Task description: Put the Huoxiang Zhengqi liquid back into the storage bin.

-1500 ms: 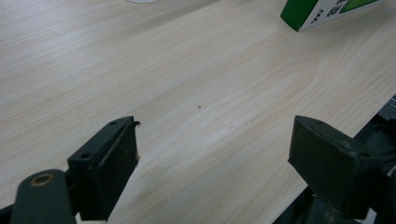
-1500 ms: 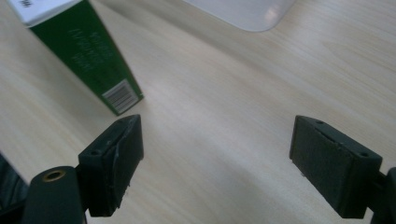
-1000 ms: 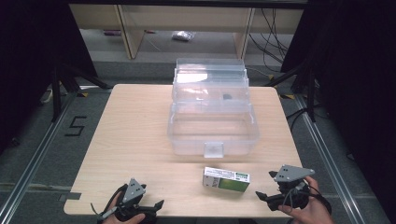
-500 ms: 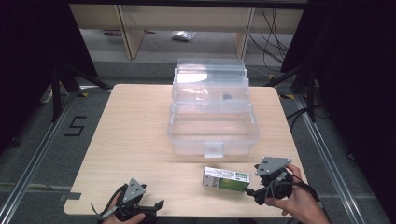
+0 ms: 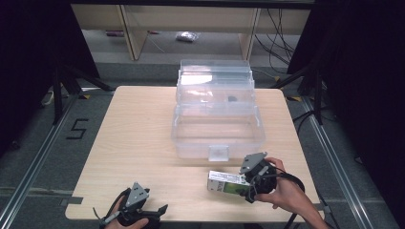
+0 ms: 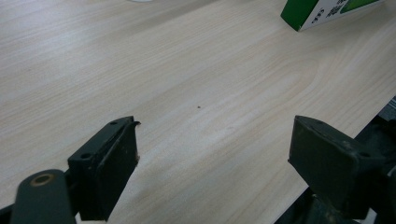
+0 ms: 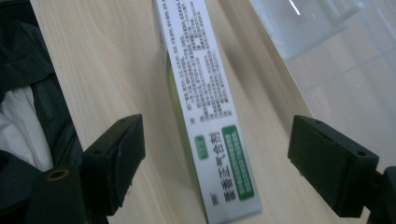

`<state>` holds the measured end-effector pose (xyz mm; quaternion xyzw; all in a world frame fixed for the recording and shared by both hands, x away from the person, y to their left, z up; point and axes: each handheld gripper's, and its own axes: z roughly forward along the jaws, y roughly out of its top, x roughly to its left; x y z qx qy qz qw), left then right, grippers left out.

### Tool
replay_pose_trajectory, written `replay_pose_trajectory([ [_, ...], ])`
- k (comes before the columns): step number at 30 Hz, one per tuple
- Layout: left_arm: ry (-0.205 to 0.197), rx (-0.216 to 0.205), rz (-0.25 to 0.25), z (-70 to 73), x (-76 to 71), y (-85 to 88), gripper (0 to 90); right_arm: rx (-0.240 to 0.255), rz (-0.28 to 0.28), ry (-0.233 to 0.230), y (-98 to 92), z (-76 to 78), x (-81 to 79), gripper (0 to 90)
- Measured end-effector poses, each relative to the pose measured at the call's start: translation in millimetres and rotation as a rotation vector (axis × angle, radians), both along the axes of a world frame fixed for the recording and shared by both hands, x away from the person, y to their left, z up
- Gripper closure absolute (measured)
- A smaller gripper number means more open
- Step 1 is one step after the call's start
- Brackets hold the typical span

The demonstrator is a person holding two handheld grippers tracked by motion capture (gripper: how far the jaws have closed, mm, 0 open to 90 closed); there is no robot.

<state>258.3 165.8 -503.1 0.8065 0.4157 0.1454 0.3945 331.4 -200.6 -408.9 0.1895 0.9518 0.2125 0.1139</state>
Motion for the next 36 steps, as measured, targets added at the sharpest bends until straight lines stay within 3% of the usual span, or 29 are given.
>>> replay_pose_trajectory([
  [2,-0.005,-0.003,-0.018,0.7,0.2,0.6,14.9,-0.019,0.001,0.006,5.6,-1.7,2.6,20.9],
  [4,-0.001,-0.017,0.0,-0.2,-0.4,-0.9,14.9,-0.031,0.026,0.014,10.5,-3.9,6.8,22.8],
  [6,-0.002,-0.001,-0.003,-0.1,0.0,0.1,14.9,-0.038,0.04,0.028,14.7,-5.5,9.9,23.5],
  [8,-0.002,-0.023,0.001,-0.2,-0.4,-1.1,14.9,-0.048,0.051,0.034,18.4,-7.0,12.4,24.3],
  [10,-0.002,-0.001,-0.002,-0.1,0.1,0.3,14.9,-0.057,0.044,0.047,21.5,-7.8,14.2,25.2],
  [13,-0.002,0.0,-0.004,0.0,0.1,0.3,14.9,-0.069,0.039,0.055,24.6,-8.7,15.8,26.1],
  [14,-0.002,-0.014,-0.001,0.0,-0.2,-0.6,14.9,-0.079,0.068,0.06,27.4,-9.7,18.4,27.8],
  [17,0.001,-0.013,-0.007,0.1,-0.4,-0.4,14.9,-0.096,0.084,0.072,31.2,-10.9,21.2,29.6],
  [19,0.0,-0.013,-0.008,0.2,-0.3,-0.4,14.9,-0.112,0.061,0.103,33.2,-12.1,22.1,29.9],
  [20,0.001,-0.014,-0.007,0.2,-0.3,-0.3,14.9,-0.122,0.093,0.1,34.0,-13.3,25.2,30.2],
  [25,-0.002,-0.001,-0.006,0.3,0.2,0.6,14.9,-0.136,0.087,0.107,38.1,-17.3,28.2,31.7],
  [26,-0.001,-0.001,-0.005,0.4,0.1,0.7,14.9,-0.157,0.061,0.138,40.5,-18.2,27.8,32.0],
  [30,-0.002,-0.001,-0.012,0.5,0.6,1.2,14.9,-0.159,0.053,0.137,43.2,-19.7,27.6,33.1],
  [31,-0.002,-0.003,-0.01,0.3,0.9,1.1,14.9,-0.161,0.094,0.131,44.8,-21.7,29.9,34.1],
  [32,0.0,-0.01,-0.017,0.9,0.3,1.3,14.9,-0.177,0.05,0.146,46.0,-21.6,27.5,34.4],
  [33,0.0,-0.011,-0.015,0.8,0.1,1.3,14.9,-0.166,0.107,0.132,46.4,-23.4,31.0,34.9],
  [35,0.0,-0.013,-0.01,1.1,-0.2,1.0,14.9,-0.169,0.096,0.133,47.5,-24.5,31.4,35.8],
  [36,0.002,-0.01,-0.01,1.5,-0.2,1.0,14.9,-0.182,0.059,0.15,48.1,-24.2,29.7,36.4],
])
